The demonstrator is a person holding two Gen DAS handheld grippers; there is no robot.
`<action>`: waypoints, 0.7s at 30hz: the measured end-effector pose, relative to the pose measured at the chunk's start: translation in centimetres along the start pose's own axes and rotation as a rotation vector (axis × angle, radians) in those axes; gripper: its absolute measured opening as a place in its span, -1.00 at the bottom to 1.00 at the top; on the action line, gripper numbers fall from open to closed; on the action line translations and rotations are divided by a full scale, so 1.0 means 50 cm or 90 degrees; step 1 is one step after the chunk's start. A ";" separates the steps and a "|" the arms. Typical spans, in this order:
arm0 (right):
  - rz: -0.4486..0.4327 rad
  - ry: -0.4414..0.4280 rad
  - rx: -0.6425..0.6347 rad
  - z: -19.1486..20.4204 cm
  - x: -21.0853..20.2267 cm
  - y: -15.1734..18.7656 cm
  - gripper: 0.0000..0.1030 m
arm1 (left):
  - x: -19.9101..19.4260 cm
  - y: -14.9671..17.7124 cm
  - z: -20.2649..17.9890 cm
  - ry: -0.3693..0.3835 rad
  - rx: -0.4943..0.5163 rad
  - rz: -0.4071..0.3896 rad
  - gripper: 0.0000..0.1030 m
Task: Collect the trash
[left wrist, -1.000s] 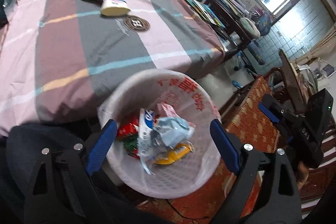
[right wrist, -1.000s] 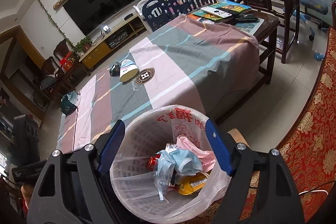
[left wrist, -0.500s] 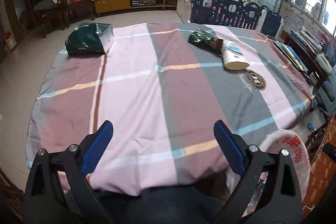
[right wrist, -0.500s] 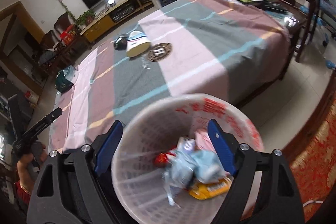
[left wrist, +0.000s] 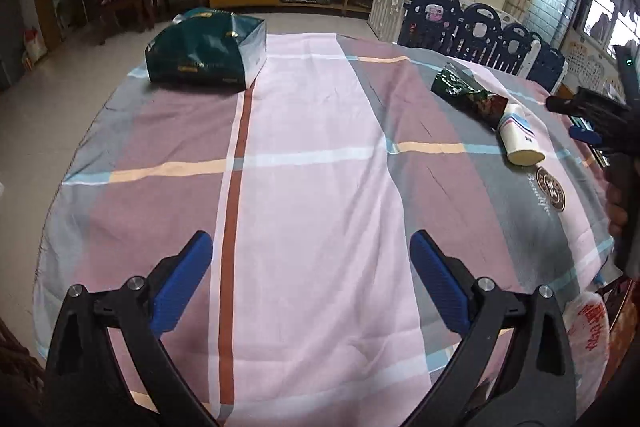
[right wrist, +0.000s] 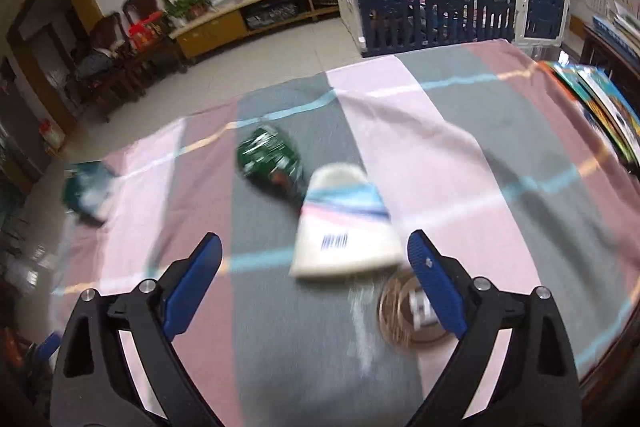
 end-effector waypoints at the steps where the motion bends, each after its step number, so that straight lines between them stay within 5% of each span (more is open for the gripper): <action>1: 0.020 0.015 -0.007 0.004 0.046 -0.014 0.78 | 0.006 -0.001 0.008 0.002 -0.013 0.004 0.91; 5: 0.074 0.038 -0.004 0.005 0.153 -0.017 0.71 | 0.020 -0.002 0.025 0.003 -0.030 0.014 0.91; 9: 0.125 -0.109 0.035 0.077 0.132 0.048 0.42 | 0.020 -0.003 0.035 0.006 -0.045 0.017 0.91; 13: 0.204 -0.264 -0.045 0.223 0.047 0.177 0.42 | 0.010 -0.004 0.057 -0.006 -0.073 0.005 0.91; 15: 0.213 -0.298 -0.109 0.277 0.000 0.213 0.42 | 0.005 -0.004 0.069 -0.008 -0.093 -0.001 0.91; 18: 0.092 -0.205 -0.115 0.267 -0.028 0.142 0.55 | 0.004 0.000 0.083 -0.005 -0.120 0.002 0.91; 21: -0.016 -0.015 -0.071 0.198 0.022 0.021 0.77 | 0.009 0.005 0.087 0.001 -0.135 0.009 0.91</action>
Point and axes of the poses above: each gripper's, at about its wrist camera, not at the fingertips, and x roughly the way its jaws point, z to its left, y to its underside, the point moved 10 cm from there along x, roughly the way its jaws point, and after that the axes turned 11 degrees about y, right-handed, at the moved point
